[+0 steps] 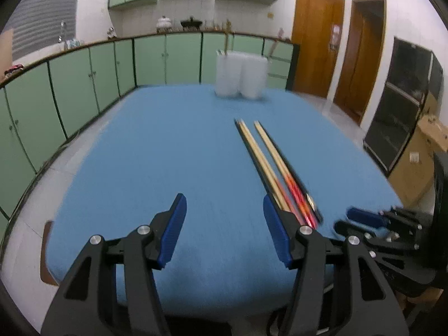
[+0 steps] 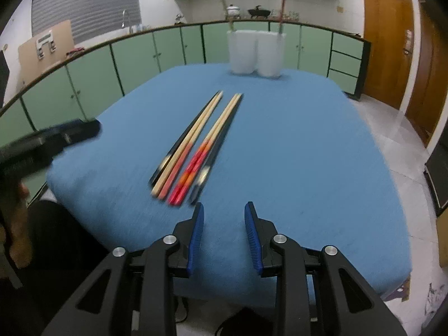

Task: Organize utensils
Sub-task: 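Return both tools over the remaining chopsticks on the table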

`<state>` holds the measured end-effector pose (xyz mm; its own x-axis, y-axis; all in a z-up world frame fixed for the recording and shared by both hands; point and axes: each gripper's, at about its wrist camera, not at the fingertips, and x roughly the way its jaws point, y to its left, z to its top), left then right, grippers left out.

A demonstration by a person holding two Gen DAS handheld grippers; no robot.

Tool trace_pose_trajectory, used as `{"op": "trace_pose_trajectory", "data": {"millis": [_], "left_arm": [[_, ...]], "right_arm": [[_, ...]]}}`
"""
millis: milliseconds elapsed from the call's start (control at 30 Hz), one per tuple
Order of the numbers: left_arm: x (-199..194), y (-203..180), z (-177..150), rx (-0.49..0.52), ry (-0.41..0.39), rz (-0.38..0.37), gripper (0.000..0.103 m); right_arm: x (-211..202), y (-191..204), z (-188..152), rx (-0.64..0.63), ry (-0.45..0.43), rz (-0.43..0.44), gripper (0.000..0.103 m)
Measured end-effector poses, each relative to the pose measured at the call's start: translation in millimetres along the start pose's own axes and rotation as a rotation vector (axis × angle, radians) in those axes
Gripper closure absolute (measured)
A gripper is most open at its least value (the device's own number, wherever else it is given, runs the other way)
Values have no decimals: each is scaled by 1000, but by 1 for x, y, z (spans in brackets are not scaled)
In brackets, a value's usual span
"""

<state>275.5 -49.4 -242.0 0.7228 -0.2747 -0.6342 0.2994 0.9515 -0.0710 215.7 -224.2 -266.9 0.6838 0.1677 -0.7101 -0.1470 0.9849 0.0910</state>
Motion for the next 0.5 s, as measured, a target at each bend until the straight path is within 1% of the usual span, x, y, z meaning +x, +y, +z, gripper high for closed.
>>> {"op": "trace_pose_trajectory", "data": {"millis": [67,267,367,500], "left_arm": [[7,-5,-6,26,20,4,48],[30,-14,-19,73,90,-15,50],[35,-18,-20,88,93,-10,51],[40,-22,-16,93,91,-15,51]], "right_arm": [[3,7,-1,-19,-7,-5,73],[12,6,7,-24,-25,1,72],[15,4,11,-26,-33,-8,73],[18,-8,14,2,-37,-26,74]]}}
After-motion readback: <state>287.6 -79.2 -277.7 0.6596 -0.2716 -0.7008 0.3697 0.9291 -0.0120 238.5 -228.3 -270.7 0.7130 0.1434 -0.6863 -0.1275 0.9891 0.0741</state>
